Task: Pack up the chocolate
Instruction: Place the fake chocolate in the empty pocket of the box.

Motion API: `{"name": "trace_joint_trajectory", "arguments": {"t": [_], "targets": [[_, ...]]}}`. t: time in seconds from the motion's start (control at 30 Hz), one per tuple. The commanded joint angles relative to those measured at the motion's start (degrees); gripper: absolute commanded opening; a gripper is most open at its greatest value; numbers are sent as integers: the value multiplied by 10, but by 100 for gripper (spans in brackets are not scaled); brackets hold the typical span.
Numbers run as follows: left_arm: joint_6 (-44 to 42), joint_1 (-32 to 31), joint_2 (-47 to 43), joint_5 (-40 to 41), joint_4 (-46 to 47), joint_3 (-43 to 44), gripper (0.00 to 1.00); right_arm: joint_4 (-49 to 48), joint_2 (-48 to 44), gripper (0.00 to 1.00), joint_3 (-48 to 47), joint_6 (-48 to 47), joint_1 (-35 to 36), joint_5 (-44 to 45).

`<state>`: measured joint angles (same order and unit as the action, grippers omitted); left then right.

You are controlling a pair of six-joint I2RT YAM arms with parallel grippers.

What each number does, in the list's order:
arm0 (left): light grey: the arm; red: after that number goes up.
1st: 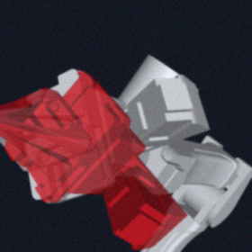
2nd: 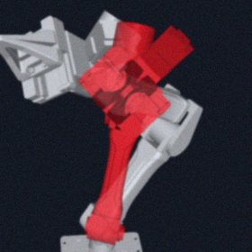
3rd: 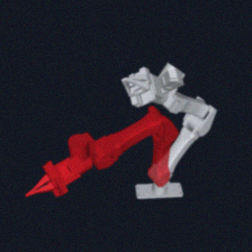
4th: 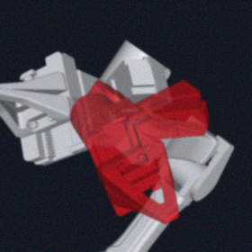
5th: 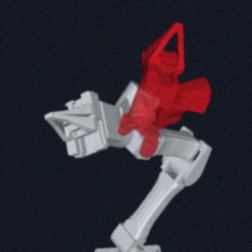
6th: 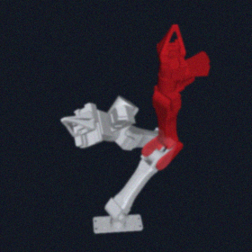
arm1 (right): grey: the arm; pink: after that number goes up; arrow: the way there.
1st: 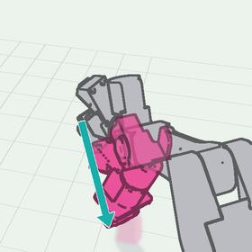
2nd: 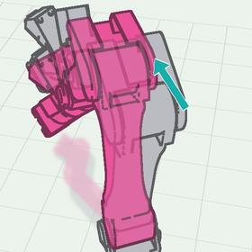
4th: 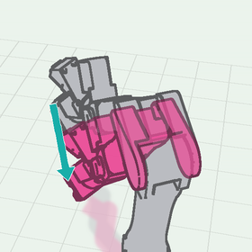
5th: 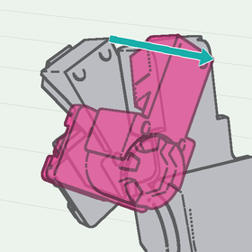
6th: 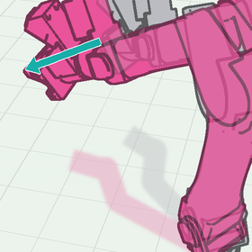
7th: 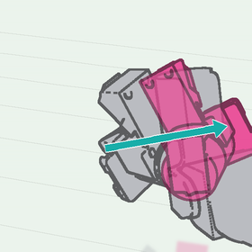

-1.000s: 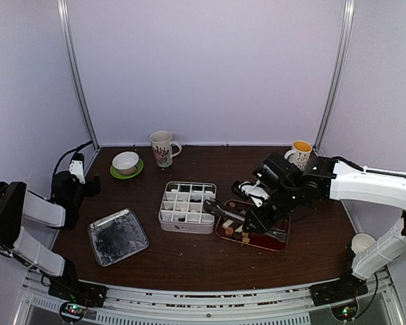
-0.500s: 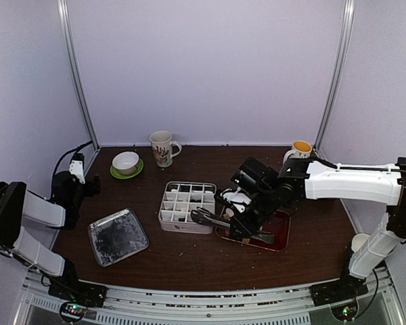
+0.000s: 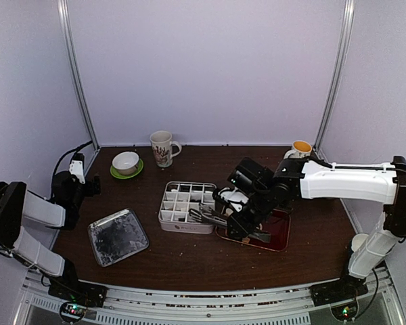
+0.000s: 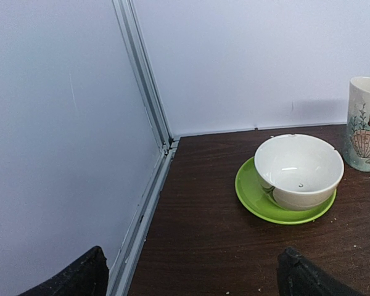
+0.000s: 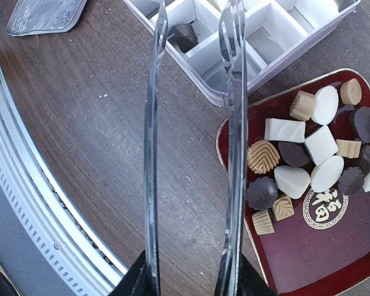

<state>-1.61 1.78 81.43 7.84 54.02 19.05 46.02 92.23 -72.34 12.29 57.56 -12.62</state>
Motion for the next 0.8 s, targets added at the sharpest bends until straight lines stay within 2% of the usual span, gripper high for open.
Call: {"name": "trace_joint_trajectory", "arguments": {"t": [0.0, 0.37, 0.77], "targets": [[0, 2, 1, -5, 36, 0, 98, -10, 4, 39, -22, 2, 2, 20], [0, 2, 1, -5, 36, 0, 98, -25, -39, 39, -4, 12, 2, 36], [0, 2, 1, -5, 36, 0, 98, -40, -152, 38, 67, 39, -5, 85]]}}
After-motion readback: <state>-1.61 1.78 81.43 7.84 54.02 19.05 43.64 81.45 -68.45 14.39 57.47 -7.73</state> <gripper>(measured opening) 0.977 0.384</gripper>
